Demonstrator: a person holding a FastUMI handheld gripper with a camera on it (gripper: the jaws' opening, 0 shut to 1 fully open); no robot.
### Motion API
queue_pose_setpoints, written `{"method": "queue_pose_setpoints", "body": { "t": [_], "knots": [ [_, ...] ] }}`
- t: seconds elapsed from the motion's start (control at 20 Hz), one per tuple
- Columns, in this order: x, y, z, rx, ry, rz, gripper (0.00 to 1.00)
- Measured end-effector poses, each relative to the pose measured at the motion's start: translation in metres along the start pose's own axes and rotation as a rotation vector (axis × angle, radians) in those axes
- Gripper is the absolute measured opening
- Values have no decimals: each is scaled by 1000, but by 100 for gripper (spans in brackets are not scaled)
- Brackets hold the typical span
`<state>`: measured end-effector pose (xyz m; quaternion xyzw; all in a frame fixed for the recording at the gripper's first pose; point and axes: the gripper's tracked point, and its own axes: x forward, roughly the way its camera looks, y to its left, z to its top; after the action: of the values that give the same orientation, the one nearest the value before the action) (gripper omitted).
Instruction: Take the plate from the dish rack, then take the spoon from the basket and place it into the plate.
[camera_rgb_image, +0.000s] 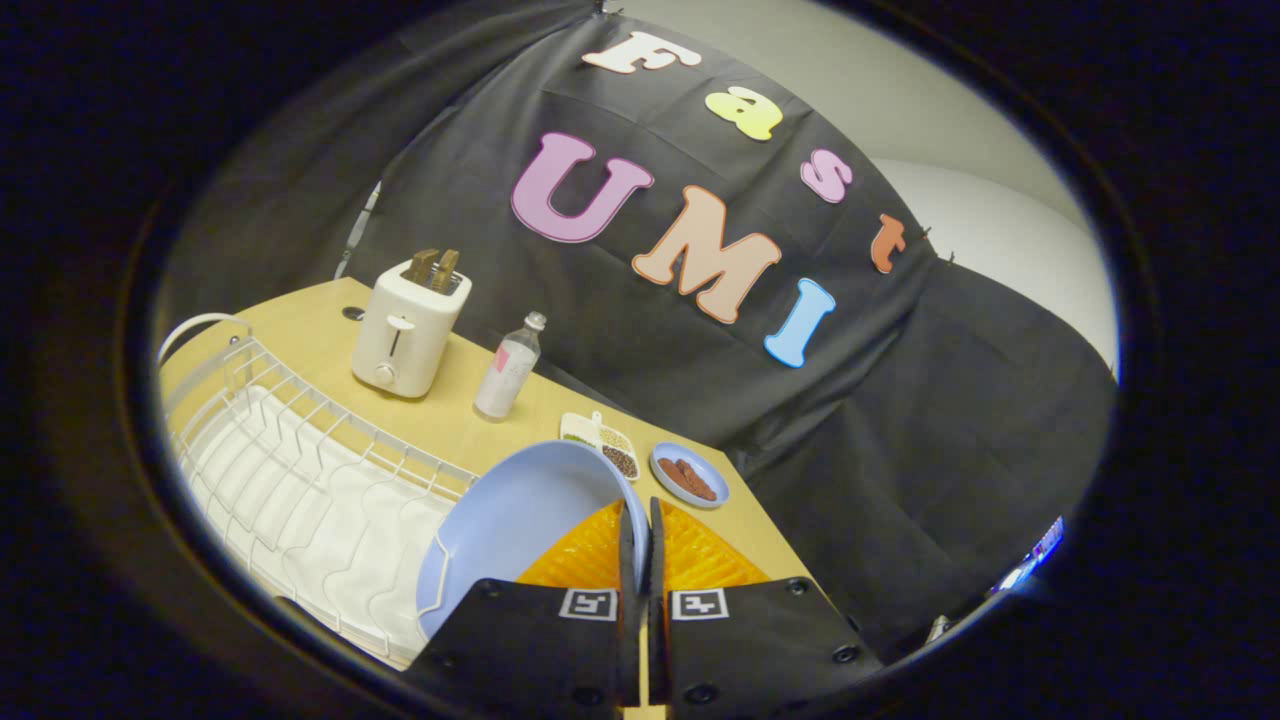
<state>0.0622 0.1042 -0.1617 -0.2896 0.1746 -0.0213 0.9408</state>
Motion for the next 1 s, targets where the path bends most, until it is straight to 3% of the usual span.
{"method": "queue_pose_setpoints", "body": {
  "t": [0.2,0.4,0.6,1.0],
  "knots": [
    [2,5,13,-42,-16,33,6],
    [3,-26,44,-86,-94,-30,6],
    [5,-58,40,-2,-86,-34,6],
    [-19,-148,-25,299,21,-26,6]
  ]
}}
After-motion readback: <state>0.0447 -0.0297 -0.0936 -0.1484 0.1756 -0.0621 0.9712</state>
